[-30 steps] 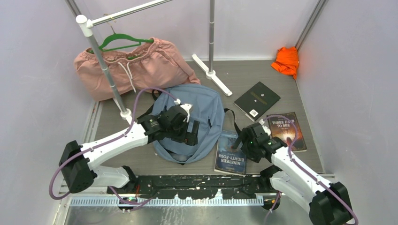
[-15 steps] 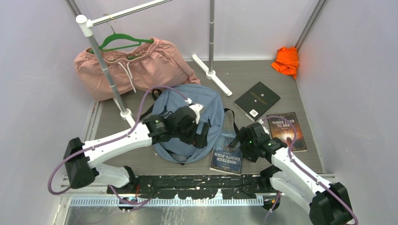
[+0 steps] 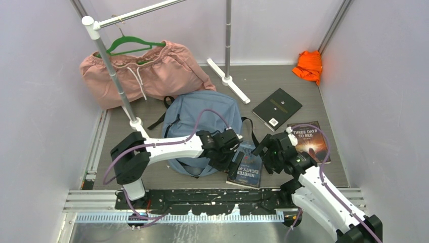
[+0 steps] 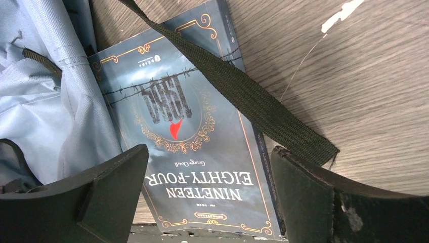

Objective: Pack the student bag
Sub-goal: Pick up the book from the center of the board.

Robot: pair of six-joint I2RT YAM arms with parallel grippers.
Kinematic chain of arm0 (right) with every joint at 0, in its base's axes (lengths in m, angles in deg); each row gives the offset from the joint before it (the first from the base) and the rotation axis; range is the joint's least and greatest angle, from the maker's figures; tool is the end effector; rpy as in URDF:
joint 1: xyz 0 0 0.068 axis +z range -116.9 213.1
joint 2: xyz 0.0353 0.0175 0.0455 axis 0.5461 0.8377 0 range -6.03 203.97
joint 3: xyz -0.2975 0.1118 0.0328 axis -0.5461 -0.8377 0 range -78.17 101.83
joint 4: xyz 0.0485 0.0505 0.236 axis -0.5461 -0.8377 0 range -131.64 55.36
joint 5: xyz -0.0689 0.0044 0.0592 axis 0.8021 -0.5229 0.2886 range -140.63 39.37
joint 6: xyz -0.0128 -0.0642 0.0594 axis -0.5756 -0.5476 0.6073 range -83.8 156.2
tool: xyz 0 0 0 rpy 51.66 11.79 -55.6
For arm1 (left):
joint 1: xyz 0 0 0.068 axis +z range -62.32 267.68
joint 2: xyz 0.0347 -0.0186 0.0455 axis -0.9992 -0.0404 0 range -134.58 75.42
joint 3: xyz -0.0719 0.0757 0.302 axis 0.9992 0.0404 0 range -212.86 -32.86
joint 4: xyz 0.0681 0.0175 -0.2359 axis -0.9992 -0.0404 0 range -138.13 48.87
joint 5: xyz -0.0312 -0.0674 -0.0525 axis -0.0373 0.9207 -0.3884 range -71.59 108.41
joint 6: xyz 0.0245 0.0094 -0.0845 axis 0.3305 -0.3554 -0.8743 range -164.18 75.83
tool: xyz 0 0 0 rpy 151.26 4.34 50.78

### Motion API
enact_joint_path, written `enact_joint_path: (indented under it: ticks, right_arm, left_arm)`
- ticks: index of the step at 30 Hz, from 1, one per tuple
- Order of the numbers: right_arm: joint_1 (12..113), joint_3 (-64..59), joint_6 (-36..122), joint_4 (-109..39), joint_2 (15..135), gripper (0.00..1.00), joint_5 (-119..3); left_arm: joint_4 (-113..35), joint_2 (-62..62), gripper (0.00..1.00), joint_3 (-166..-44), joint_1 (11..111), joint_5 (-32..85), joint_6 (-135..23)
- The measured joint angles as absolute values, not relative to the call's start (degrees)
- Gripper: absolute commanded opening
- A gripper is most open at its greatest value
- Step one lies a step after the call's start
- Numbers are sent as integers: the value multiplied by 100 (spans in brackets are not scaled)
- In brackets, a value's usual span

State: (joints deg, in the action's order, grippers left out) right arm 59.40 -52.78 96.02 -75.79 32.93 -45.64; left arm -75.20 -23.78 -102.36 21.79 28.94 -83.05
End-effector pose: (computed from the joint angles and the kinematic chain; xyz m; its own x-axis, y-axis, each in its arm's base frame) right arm 0.0942 0.0389 0.1900 -0.7106 0.6094 -0.3517 0.4334 0.7729 0.4635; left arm 0.1360 -0.3391 0.2246 -0.8691 0.4317 -0.2413 0.4944 0.7691 -0.4049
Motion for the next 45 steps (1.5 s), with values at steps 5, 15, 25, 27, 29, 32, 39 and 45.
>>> enact_joint_path:
  ticks: [5,15,25,27,29,32,39,45]
  right_arm:
    - [5940,-5278,9676,-7680,3131,96,-4537]
    - [5940,-5532,9831,-7487,3214,95,-4721]
    - [5925,-5942,9975,-7334,3100,95,-4719]
    - [5925,-5953,9982,-7345,3061,95,-4717]
    - [5925,-5956,9980,-7354,3035,95,-4717]
    - [5925,-5953,9973,-7376,3017,97,-4717]
    - [5932,-5180,9735,-7900,2862,100,-4634]
    - [5936,-3886,9258,-8359,2866,100,-4312]
  left_arm:
    - [-7376,-2487,57,-10203,2179,2824,-8604]
    - [-6921,-3239,35,-10334,2179,2845,-9022]
    - [-7021,-3399,0,-10622,2256,3042,-9179]
    - [-7074,-3399,0,-10662,2254,3042,-9157]
    - [-7159,-3388,0,-10738,2254,3014,-9098]
    - [-7341,-3318,0,-10915,2247,2898,-8915]
    - [-7743,-2817,0,-11578,2234,2513,-8425]
    - [-7974,-2319,0,-11663,2363,2500,-8058]
